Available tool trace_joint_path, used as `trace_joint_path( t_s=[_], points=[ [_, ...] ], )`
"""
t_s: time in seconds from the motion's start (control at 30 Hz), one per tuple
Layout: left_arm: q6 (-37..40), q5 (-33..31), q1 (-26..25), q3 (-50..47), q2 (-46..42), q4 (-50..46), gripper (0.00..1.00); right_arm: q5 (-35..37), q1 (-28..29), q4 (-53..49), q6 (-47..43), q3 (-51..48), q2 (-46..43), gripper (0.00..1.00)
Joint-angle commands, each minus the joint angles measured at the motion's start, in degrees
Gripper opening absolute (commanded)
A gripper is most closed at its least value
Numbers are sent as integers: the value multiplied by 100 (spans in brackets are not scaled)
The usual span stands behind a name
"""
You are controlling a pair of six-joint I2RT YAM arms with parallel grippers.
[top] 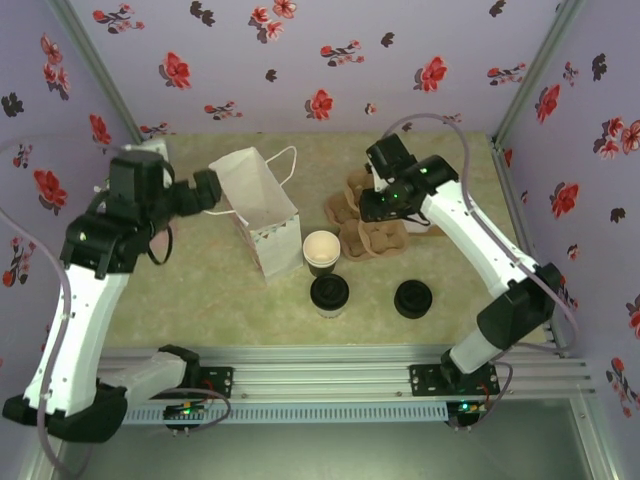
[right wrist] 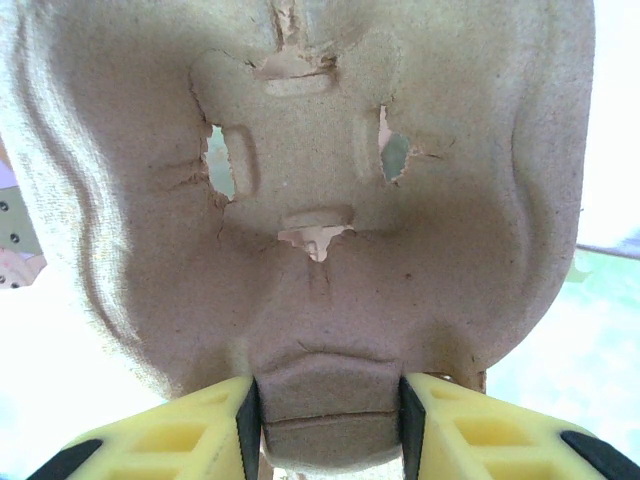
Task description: Pack the takeout coffee
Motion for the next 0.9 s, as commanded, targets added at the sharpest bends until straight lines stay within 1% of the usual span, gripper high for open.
trace_joint_path(
  t_s=[0.0, 0.07, 0.17, 0.23, 0.3, 0.4, 0.5, 0.63, 0.8, 0.87],
  points=[
    [176, 688, 354, 964, 646, 79, 99, -87, -39, 25, 134, -232, -404, 41],
    [102, 1043, 592, 1474, 1087, 30, 99, -113, -40, 15, 161, -339, -621, 41],
    [-70, 1703, 1081, 2156, 1824, -95, 98, -164, -40, 11, 186, -467, -922, 41],
    [-167, 2234, 1422, 2527, 2320, -149, 92, -247, -39, -6, 197, -544, -1143, 42],
    [-223, 2551, 1652, 2845, 2784, -252, 81, -339, -39, -9, 204, -606, -1330, 42],
    [-179, 2777, 1924, 3341, 3563, -588, 69, -464, -39, 4, 224, -692, -1581, 42],
    [-23, 2782, 2010, 3712, 4179, -894, 56, -517, -39, -8, 256, -733, -1741, 42],
    [216, 2849, 2021, 3879, 4829, -1158, 44, -515, -39, -74, 275, -759, -1862, 42],
    [365, 3092, 1980, 3765, 5404, -1210, 34, -604, -33, -54, 318, -786, -1977, 42],
    [407, 3144, 1936, 3625, 5516, -1131, 33, -627, -30, -54, 329, -773, -1998, 42]
  ],
)
